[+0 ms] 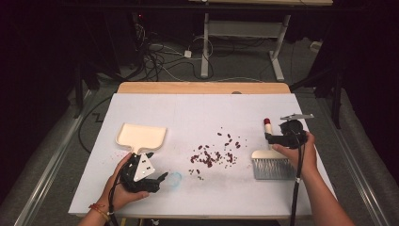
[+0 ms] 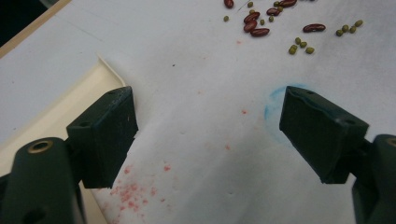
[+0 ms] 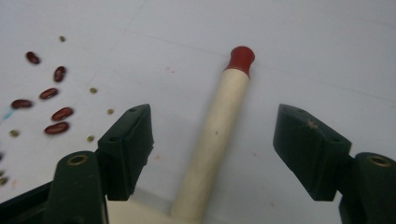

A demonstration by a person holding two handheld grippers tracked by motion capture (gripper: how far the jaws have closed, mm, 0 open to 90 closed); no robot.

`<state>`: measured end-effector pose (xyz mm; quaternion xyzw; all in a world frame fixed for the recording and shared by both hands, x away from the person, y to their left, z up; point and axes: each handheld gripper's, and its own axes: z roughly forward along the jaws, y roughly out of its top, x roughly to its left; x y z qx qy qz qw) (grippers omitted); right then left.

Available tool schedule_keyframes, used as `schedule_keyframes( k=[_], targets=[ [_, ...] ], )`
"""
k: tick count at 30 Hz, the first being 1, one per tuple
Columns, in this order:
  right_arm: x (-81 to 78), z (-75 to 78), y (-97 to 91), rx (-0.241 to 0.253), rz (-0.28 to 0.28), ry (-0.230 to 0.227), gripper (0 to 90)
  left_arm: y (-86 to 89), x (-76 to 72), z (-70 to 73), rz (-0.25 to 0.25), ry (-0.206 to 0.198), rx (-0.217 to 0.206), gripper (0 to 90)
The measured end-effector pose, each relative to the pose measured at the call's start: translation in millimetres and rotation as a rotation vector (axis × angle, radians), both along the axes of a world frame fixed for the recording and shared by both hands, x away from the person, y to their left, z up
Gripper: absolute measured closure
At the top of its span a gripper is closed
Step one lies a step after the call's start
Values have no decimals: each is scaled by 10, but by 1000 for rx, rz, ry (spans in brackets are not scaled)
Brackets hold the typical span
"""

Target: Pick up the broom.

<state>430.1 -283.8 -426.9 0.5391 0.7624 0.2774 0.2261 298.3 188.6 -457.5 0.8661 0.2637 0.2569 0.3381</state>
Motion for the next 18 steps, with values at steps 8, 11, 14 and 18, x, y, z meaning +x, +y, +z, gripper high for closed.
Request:
schedule_keyframes(
  k=[8,11,14,18],
  targets=[
    [246,-235,31,-38,2,101,532,-11,17,-20,-8,12,12,187],
    [285,-266,47,-51,14,134,555,-14,16,-25,-8,13,11,190],
    [295,-253,75,-63,33,147,610,-14,11,-16,-13,16,10,191],
    [306,-250,105,-72,41,151,628,-22,-5,-16,-18,14,16,192]
  ],
)
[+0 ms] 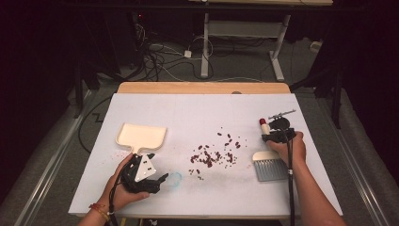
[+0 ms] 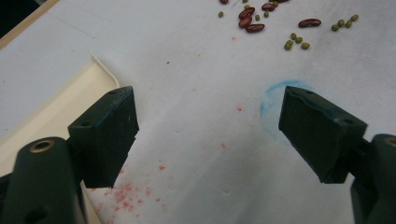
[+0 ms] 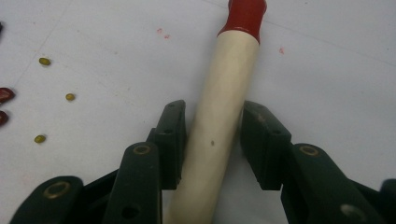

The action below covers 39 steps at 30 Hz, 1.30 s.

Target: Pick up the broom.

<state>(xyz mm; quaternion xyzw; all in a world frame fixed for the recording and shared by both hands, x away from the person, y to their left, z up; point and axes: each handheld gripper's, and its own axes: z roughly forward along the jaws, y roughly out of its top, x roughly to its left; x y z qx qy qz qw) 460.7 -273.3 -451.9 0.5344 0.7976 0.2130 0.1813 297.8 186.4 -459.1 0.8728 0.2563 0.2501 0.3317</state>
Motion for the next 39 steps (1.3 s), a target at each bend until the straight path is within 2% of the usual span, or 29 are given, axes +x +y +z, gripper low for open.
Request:
schedule_keyframes(
  k=[7,10,12,14,22,23,24,26,27,28,30,32,33,34,35,39],
  targets=[
    [-14,-9,10,18,9,-14,703,4,-21,-3,-2,4,5,193],
    [-16,-11,2,24,9,-18,703,10,-16,2,-2,4,3,193],
    [-25,-11,-41,63,8,-25,703,13,-14,1,1,5,-2,195],
    [-31,-1,-62,78,10,-36,703,16,-16,1,1,5,-4,195],
    [-296,219,-220,179,69,-207,704,25,-39,20,4,-1,-5,196],
    [-296,219,-220,179,69,-207,704,24,-40,18,3,-1,-5,196],
    [-381,293,-265,211,69,-251,704,21,-41,16,4,-1,-6,196],
    [-478,370,-289,221,83,-303,705,15,-36,14,4,0,-5,196],
    [-478,370,-289,221,83,-303,705,15,-36,14,4,0,-5,196],
    [-576,430,-313,229,94,-347,705,14,-35,15,4,0,-5,196],
    [-687,492,-333,242,111,-391,705,12,-35,23,4,-5,-4,198],
    [-794,563,-348,261,128,-427,706,5,-39,42,4,-8,-20,200],
    [-794,563,-348,261,128,-427,706,-2,-44,58,2,-10,-29,200],
    [-847,602,-356,267,137,-449,706,-11,-49,76,1,-14,-41,200],
    [-943,675,-361,294,161,-492,706,-22,-57,98,-4,-17,-52,201],
    [-1072,827,-329,333,227,-567,706,-93,-112,199,-26,-48,-73,202]
  ],
)
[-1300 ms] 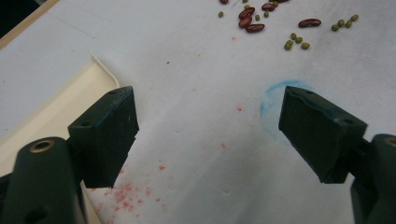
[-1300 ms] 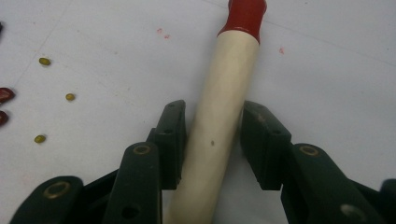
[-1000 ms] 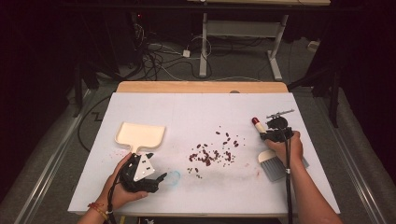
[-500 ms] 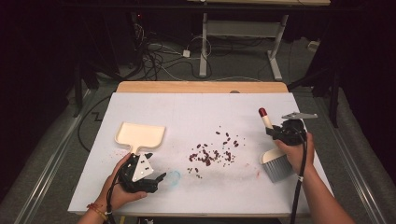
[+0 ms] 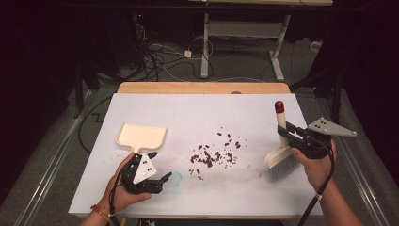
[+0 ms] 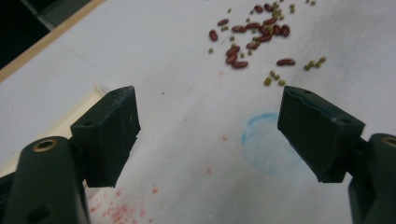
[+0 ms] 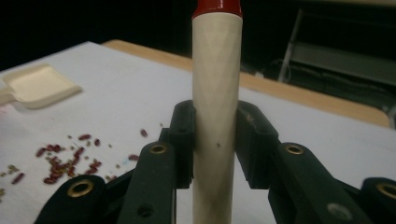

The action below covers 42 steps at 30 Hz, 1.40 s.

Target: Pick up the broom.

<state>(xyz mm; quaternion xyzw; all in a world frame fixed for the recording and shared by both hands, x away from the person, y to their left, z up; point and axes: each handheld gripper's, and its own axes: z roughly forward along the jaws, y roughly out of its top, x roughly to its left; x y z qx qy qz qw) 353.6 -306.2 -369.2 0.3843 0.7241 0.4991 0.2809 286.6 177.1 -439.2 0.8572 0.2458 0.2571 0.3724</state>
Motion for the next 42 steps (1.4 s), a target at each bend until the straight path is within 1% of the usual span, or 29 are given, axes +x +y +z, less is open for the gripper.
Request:
schedule_keyframes(
  k=[1,2,3,4,5,6,7,8,9,10,11,12,13,14,15,18,20,22,23,24,27,29,30,33,36,37,39,40,42],
  targets=[
    [-12,36,19,1,5,-3,706,-49,-35,59,-21,-17,-12,202],
    [-31,65,43,6,8,-17,706,-49,-35,59,-21,-17,-12,202],
    [-31,65,43,6,8,-17,706,-76,-42,93,-34,-18,-25,202],
    [-63,115,105,15,26,-36,706,-110,-46,129,-46,-18,-39,206],
    [-82,140,147,17,29,-41,706,-205,-42,215,-73,-32,-47,207],
    [-82,140,147,17,29,-41,706,-205,-42,215,-73,-32,-47,207],
    [-130,189,248,17,39,-67,706,-268,-45,253,-93,-22,-57,208],
    [-130,189,248,17,39,-67,706,-334,-49,294,-113,-25,-62,208],
    [-177,237,366,3,54,-94,705,-413,-53,331,-133,-29,-65,210],
    [-197,256,427,5,62,-107,705,-496,-52,371,-158,-34,-58,210],
    [-197,256,427,5,62,-107,705,-586,-50,406,-184,-37,-72,210],
    [-222,291,545,5,79,-119,705,-673,-43,441,-214,-36,-84,217],
    [-236,302,604,10,84,-130,705,-760,-27,469,-243,-30,-106,218],
    [-250,313,664,10,89,-134,705,-844,-3,490,-271,-13,-141,222],
    [-258,322,721,1,100,-143,705,-926,26,502,-292,-2,-163,230],
    [-295,331,887,-20,106,-167,705,-1170,100,500,-309,10,-194,233],
    [-314,322,974,-24,110,-183,705,-1305,124,493,-315,12,-201,235],
    [-319,316,1015,-26,110,-183,705,-1414,144,484,-315,16,-223,235],
    [-320,301,1083,-22,116,-187,705,-1502,171,472,-306,27,-236,236],
    [-323,293,1115,-20,116,-183,705,-1502,171,472,-306,27,-236,240],
    [-334,269,1192,-20,123,-186,705,-1585,216,446,-268,41,-256,267],
    [-337,264,1216,-24,128,-185,705,-1607,243,427,-248,46,-273,276],
    [-352,253,1253,-24,133,-186,705,-1618,273,415,-227,56,-282,316],
    [-368,243,1288,-26,142,-187,704,-1615,298,407,-212,62,-289,343],
    [-401,225,1332,-33,154,-191,704,-1594,328,388,-203,66,-283,410],
    [-423,220,1347,-34,155,-195,704,-1584,333,381,-197,66,-282,480],
    [-433,219,1352,-35,159,-198,704,-1562,346,371,-204,70,-279,494],
    [-456,222,1356,-35,156,-207,703,-1552,349,370,-206,73,-276,553],
    [-462,226,1356,-36,160,-208,703,-1538,355,369,-199,69,-255,559]
  ],
)
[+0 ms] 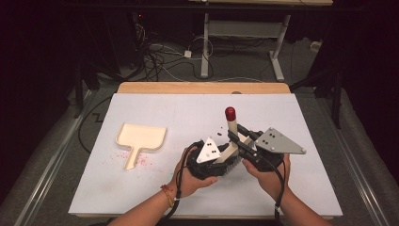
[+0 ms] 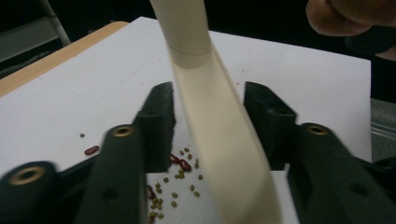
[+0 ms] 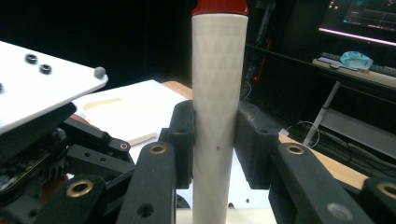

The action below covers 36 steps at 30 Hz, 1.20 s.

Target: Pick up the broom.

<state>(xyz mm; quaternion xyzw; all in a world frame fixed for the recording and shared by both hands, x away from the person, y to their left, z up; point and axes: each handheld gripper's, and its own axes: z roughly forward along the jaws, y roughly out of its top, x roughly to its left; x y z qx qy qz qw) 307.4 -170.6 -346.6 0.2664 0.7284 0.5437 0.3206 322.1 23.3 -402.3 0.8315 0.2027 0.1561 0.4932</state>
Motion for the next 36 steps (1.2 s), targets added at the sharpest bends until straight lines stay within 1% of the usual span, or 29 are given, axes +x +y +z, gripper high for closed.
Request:
schedule_keyframes(
  k=[2,5,7,8,9,10,11,12,13,14,15,16,17,18,19,20,22,23,25,26,27,28,29,31,32,33,34,35,36],
  targets=[
    [-16,8,-8,-3,4,4,703,27,16,3,-5,8,12,609],
    [-26,18,-36,8,19,16,699,83,25,23,-8,5,29,634],
    [-33,31,-61,13,40,20,696,135,41,47,-29,15,34,649],
    [-33,31,-61,13,40,20,696,167,49,62,-40,24,31,649],
    [-39,34,-71,17,56,19,691,200,55,77,-51,26,37,656],
    [-45,37,-82,14,69,14,683,222,54,90,-61,22,51,657],
    [-48,42,-102,3,107,12,662,254,31,105,-83,17,82,658],
    [-48,42,-102,3,107,12,662,254,31,105,-83,17,82,658],
    [-50,48,-134,-15,150,13,626,269,15,104,-95,17,95,658],
    [-46,49,-145,-23,180,18,601,282,8,104,-106,16,110,658],
    [-38,50,-159,-48,227,29,577,299,-1,99,-119,16,122,658],
    [-38,50,-159,-48,227,29,577,320,-7,93,-134,21,125,658],
    [-26,26,-189,-124,304,36,556,343,-10,88,-146,26,128,658],
    [-15,1,-203,-164,331,39,533,366,-14,87,-157,27,135,658],
    [7,-31,-216,-203,346,55,512,388,-20,85,-167,25,144,658],
    [38,-68,-233,-231,362,77,499,411,-28,84,-178,23,152,658],
    [113,-137,-274,-253,438,145,478,451,-43,81,-206,27,166,658],
    [145,-172,-279,-276,465,174,455,470,-55,81,-220,26,171,658],
    [192,-255,-264,-348,517,222,439,500,-74,78,-256,34,181,658],
    [205,-306,-250,-380,541,240,435,511,-88,75,-272,34,185,658],
    [210,-360,-233,-407,570,249,429,518,-101,70,-287,36,188,657],
    [213,-409,-215,-432,584,255,437,520,-114,62,-301,37,192,657],
    [213,-409,-215,-432,584,255,437,517,-124,56,-317,40,195,657],
    [230,-497,-168,-459,618,283,449,502,-138,47,-356,43,210,657],
    [232,-562,-110,-479,638,296,462,489,-145,41,-372,44,216,657],
    [232,-562,-110,-479,638,296,462,475,-153,34,-380,45,223,657],
    [237,-600,-57,-483,683,321,513,465,-155,26,-387,46,226,657],
    [237,-600,-57,-483,683,321,513,457,-156,18,-392,48,229,657],
    [228,-616,-30,-477,695,331,555,455,-153,13,-393,47,233,656]
  ],
)
